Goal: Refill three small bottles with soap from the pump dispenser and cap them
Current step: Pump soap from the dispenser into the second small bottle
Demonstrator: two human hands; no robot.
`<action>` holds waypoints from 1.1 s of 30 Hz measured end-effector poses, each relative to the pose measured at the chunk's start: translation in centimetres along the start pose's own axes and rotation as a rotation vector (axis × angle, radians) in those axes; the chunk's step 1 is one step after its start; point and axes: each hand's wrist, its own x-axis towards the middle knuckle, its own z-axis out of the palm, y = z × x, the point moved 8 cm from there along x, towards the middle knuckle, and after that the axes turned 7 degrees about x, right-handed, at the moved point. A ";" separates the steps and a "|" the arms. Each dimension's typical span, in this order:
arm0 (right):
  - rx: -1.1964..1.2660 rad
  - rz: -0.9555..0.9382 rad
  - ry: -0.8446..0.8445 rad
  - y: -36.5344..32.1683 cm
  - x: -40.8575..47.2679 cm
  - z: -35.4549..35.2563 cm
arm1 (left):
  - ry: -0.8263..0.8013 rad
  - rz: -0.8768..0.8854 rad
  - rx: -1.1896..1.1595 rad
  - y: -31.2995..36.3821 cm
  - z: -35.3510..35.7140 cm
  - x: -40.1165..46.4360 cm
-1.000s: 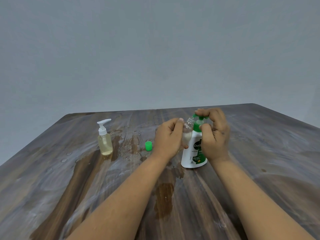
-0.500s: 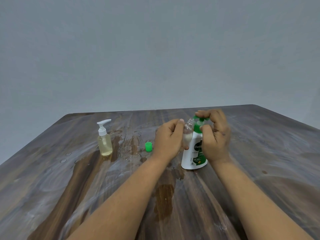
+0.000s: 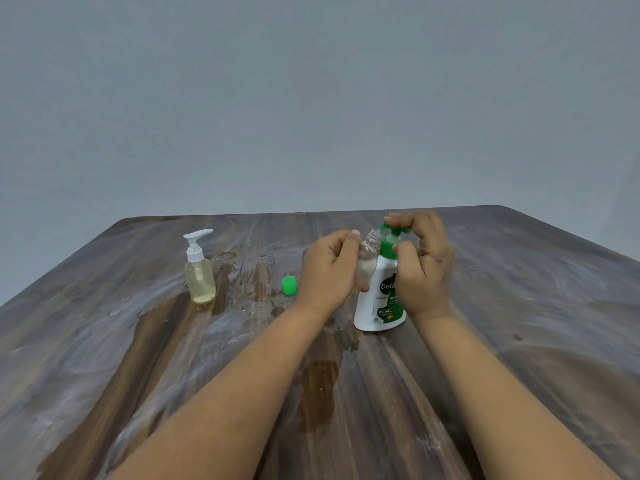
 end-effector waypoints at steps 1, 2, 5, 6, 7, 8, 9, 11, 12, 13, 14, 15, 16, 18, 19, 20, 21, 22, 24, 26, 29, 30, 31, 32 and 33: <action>-0.004 0.003 0.000 0.1 0.0 0.0 | -0.002 0.000 0.000 0.0 0.0 0.0; -0.012 0.003 -0.001 0.1 0.0 0.0 | -0.005 0.001 0.000 0.0 0.0 0.0; -0.026 0.007 -0.001 0.2 0.0 0.1 | -0.010 0.011 0.010 0.0 0.0 0.1; -0.027 0.008 0.000 0.3 0.0 0.1 | -0.014 0.009 0.006 0.0 0.0 0.0; -0.029 0.002 -0.001 0.2 0.0 0.1 | -0.016 0.005 -0.004 0.0 0.0 0.0; -0.033 -0.012 -0.004 0.1 -0.1 0.1 | -0.016 0.005 -0.013 -0.1 0.1 0.0; -0.034 -0.025 -0.009 0.0 -0.1 0.1 | -0.014 0.007 -0.017 -0.1 0.1 0.0; -0.025 -0.025 -0.013 0.0 -0.1 0.1 | -0.011 0.010 -0.018 -0.1 0.0 0.0; -0.019 -0.018 -0.011 0.0 0.0 0.1 | -0.010 0.010 -0.022 0.0 0.0 0.0; -0.018 -0.012 -0.008 0.1 0.0 0.1 | -0.012 0.008 -0.026 -0.1 0.0 0.0; -0.021 -0.008 -0.004 0.2 0.0 0.0 | -0.014 0.004 -0.030 -0.1 0.0 0.0; -0.025 -0.008 -0.001 0.2 0.0 0.0 | -0.016 0.001 -0.034 -0.1 0.0 0.0; -0.031 -0.011 0.002 0.2 0.0 0.0 | -0.017 -0.002 -0.035 -0.1 0.0 0.0; -0.038 -0.015 0.004 0.2 0.0 0.1 | -0.019 -0.006 -0.027 0.0 0.0 -0.1; -0.036 -0.015 0.004 0.2 0.0 0.1 | -0.020 -0.004 -0.024 0.0 0.0 -0.1; -0.034 -0.017 0.002 0.2 0.0 0.0 | -0.019 -0.001 -0.021 0.1 0.0 -0.1; -0.033 -0.023 -0.002 0.1 -0.1 0.1 | -0.017 0.002 -0.017 0.1 -0.1 -0.1; -0.035 -0.034 -0.006 0.0 -0.1 0.1 | -0.014 0.002 -0.012 0.2 -0.1 -0.1; -0.030 -0.042 -0.009 -0.1 -0.1 0.1 | -0.009 -0.001 -0.009 0.1 -0.1 -0.1; -0.015 -0.030 -0.005 0.0 0.0 0.0 | -0.011 -0.010 -0.008 0.1 -0.1 0.0; -0.026 -0.023 0.003 0.2 0.0 0.0 | -0.016 -0.023 -0.012 0.1 0.0 -0.1; -0.032 -0.024 0.006 0.2 0.0 0.0 | -0.015 -0.023 -0.016 0.0 0.0 -0.1; -0.039 -0.024 0.009 0.3 0.0 0.0 | -0.014 -0.021 -0.020 0.0 -0.1 -0.1; -0.046 -0.026 0.011 0.3 0.0 0.1 | -0.011 -0.016 -0.023 0.1 -0.1 -0.2; -0.051 -0.029 0.012 0.3 0.0 0.1 | -0.008 -0.009 -0.022 0.2 -0.1 -0.2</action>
